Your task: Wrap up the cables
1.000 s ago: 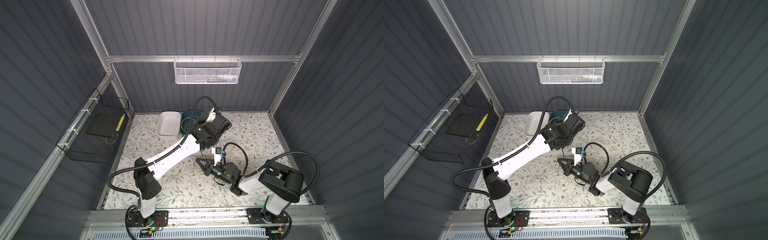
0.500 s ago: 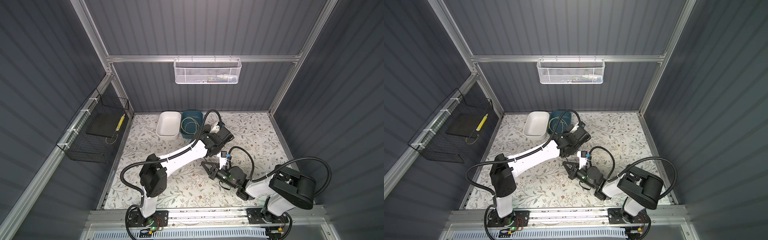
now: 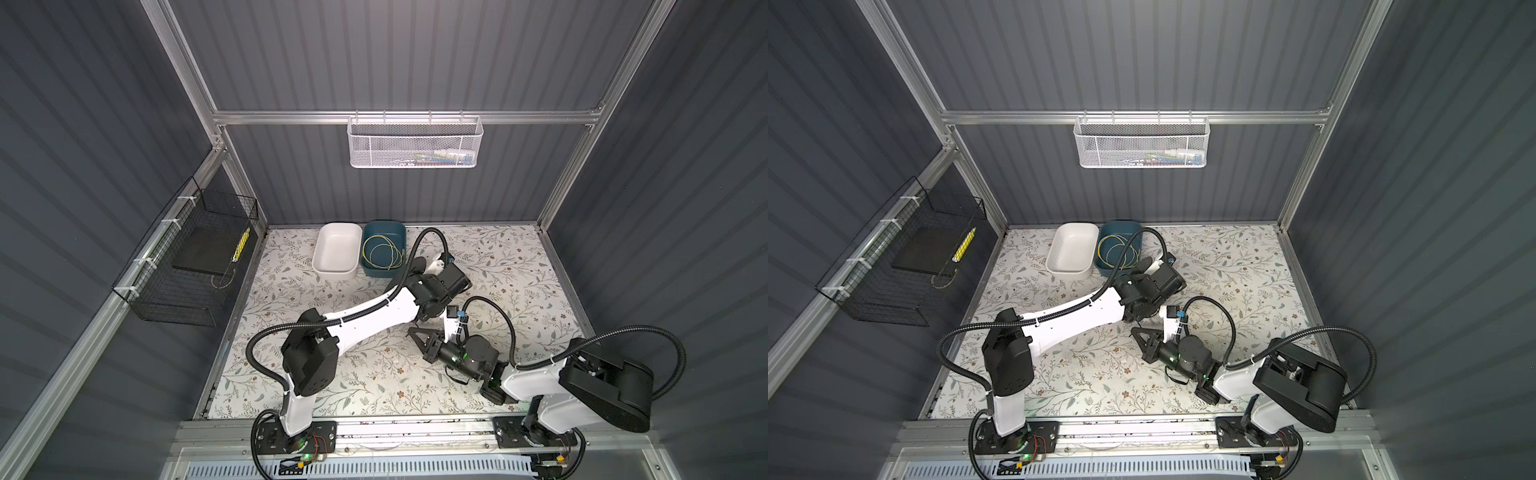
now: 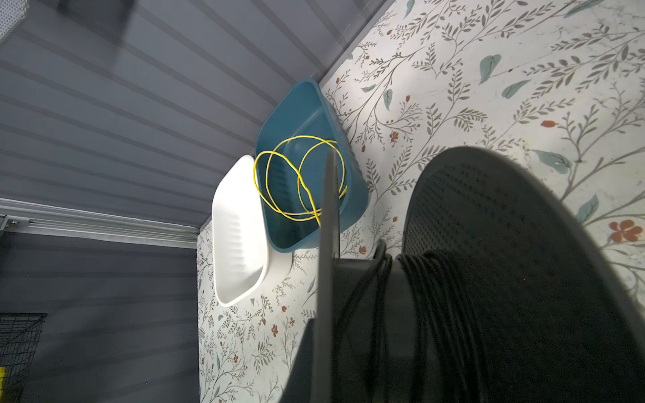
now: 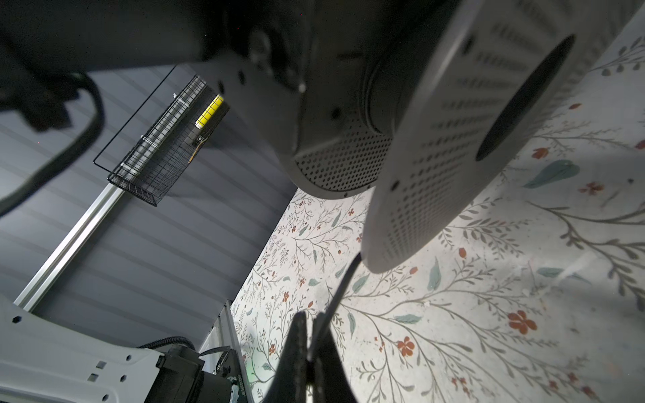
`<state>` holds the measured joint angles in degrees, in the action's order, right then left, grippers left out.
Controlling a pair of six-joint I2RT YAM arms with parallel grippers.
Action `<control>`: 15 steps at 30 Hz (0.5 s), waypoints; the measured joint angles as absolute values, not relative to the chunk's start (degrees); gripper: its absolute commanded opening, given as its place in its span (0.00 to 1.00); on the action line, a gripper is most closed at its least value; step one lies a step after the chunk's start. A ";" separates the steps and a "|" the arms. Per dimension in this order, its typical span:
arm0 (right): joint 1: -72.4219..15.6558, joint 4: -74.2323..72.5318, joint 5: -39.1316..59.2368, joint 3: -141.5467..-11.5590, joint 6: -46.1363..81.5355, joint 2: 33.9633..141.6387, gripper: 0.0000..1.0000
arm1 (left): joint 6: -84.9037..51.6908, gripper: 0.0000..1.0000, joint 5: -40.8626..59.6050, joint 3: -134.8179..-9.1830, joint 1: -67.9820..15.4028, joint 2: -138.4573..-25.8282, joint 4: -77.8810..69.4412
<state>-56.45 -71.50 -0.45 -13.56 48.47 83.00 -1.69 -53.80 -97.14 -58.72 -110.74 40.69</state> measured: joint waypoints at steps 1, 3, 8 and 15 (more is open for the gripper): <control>-56.45 -71.53 -0.49 -13.23 48.69 83.00 0.01 | -1.69 0.00 -53.95 -97.14 -58.92 -111.13 40.66; -56.45 -71.55 -0.54 -12.53 48.99 83.02 0.02 | -1.72 0.00 -54.00 -97.14 -59.31 -111.98 40.66; -56.45 -72.95 -1.65 -10.79 49.78 84.12 0.02 | -1.93 0.00 -54.68 -97.47 -60.58 -115.02 41.19; -56.53 -77.03 -3.57 -8.14 52.01 86.70 0.02 | -3.49 0.00 -57.93 -98.45 -62.19 -117.51 41.56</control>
<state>-56.53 -77.03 -3.57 -8.14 52.01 86.70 -3.49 -57.93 -98.45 -62.19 -117.51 41.56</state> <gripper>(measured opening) 0.054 0.072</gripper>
